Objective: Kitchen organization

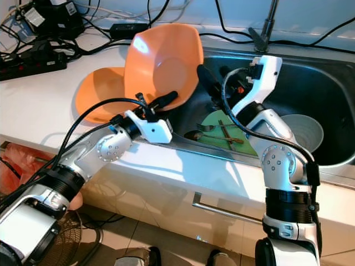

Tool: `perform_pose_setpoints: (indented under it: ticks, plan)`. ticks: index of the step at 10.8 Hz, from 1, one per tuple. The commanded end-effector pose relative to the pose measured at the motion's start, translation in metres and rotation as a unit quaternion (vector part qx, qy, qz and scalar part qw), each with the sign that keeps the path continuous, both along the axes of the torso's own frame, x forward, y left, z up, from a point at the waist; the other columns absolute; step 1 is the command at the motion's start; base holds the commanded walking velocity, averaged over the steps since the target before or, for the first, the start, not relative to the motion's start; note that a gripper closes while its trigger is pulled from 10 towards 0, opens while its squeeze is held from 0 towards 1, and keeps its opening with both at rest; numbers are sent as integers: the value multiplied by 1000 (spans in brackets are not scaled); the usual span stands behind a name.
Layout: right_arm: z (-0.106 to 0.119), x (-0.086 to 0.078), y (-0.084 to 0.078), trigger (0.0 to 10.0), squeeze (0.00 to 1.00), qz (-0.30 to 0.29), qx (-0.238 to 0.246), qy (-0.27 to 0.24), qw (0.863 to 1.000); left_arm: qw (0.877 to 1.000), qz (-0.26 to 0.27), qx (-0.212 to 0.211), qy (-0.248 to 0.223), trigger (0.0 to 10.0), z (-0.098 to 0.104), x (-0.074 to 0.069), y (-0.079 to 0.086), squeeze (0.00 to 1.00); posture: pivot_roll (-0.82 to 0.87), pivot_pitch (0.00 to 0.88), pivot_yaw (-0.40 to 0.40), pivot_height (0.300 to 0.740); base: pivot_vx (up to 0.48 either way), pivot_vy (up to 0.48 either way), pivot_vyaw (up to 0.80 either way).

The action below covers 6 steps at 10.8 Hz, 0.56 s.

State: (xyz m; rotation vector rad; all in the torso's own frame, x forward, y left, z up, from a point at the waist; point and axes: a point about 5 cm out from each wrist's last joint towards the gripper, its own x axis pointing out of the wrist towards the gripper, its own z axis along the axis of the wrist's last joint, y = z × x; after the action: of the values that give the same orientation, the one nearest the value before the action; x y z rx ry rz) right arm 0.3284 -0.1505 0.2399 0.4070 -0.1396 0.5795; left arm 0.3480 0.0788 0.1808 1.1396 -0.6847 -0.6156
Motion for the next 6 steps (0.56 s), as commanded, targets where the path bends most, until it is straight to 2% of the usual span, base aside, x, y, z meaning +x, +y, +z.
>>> perform_pose_setpoints:
  ticks: [1,3,4,6]
  plan:
    - [17,-5,8,10000,0,26,40,-22,999,999,-15,39,25,0,-24,-9,-2,0,53,104,83,740,0,0,0]
    - [20,-7,14,10000,0,48,83,-8,995,999,-16,36,24,0,-34,-15,-4,0,51,105,81,740,0,0,0]
    - [15,-8,21,10000,0,55,58,4,997,999,-25,36,21,0,-40,-22,-11,0,51,108,77,740,0,0,0]
    - [9,-7,23,10000,0,51,29,24,998,999,-27,27,11,0,-39,-25,-15,0,48,110,75,740,0,0,0]
